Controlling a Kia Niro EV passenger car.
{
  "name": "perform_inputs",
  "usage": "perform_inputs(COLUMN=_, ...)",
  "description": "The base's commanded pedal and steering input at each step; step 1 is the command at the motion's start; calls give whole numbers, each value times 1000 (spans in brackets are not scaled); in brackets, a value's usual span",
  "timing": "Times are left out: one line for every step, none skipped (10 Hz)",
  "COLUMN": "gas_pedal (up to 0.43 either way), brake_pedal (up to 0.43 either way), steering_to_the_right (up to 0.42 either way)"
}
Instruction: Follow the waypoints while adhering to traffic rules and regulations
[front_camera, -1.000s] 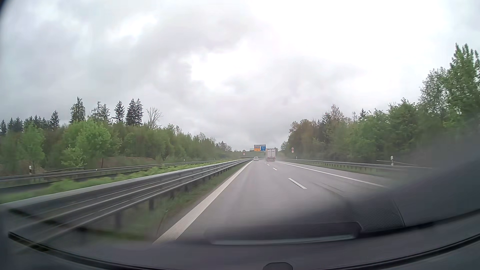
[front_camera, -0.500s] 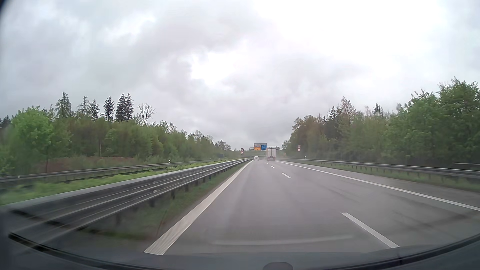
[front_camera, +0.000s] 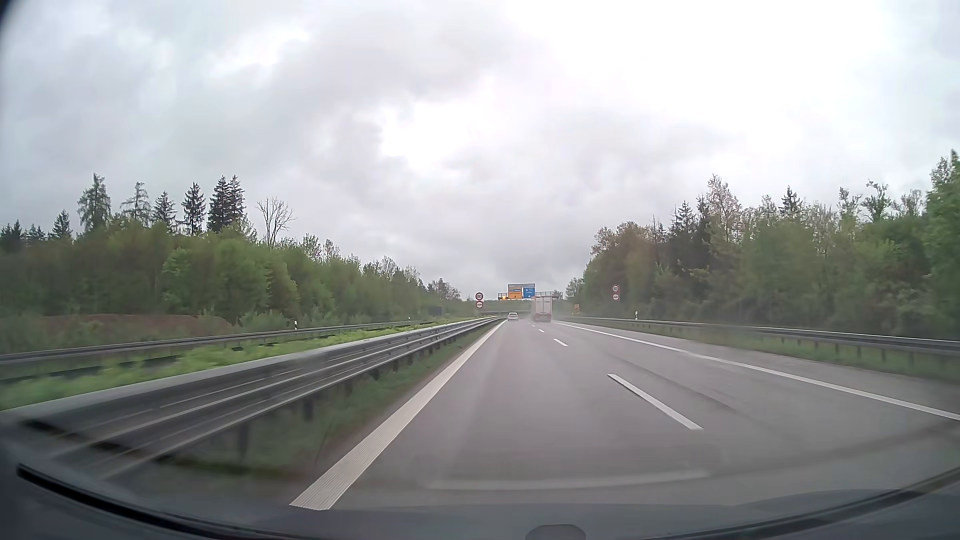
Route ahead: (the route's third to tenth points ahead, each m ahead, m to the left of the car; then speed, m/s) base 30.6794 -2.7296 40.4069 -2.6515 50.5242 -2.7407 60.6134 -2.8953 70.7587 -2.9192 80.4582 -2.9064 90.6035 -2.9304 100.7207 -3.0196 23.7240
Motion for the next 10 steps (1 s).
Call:
perform_inputs(gas_pedal=150, brake_pedal=0, steering_to_the_right=0)
perform_inputs(gas_pedal=150, brake_pedal=0, steering_to_the_right=0)
perform_inputs(gas_pedal=150, brake_pedal=0, steering_to_the_right=1)
perform_inputs(gas_pedal=150, brake_pedal=0, steering_to_the_right=1)
perform_inputs(gas_pedal=130, brake_pedal=0, steering_to_the_right=1)
perform_inputs(gas_pedal=118, brake_pedal=0, steering_to_the_right=1)
perform_inputs(gas_pedal=118, brake_pedal=0, steering_to_the_right=1)
perform_inputs(gas_pedal=118, brake_pedal=0, steering_to_the_right=1)
perform_inputs(gas_pedal=118, brake_pedal=0, steering_to_the_right=1)
perform_inputs(gas_pedal=118, brake_pedal=0, steering_to_the_right=1)
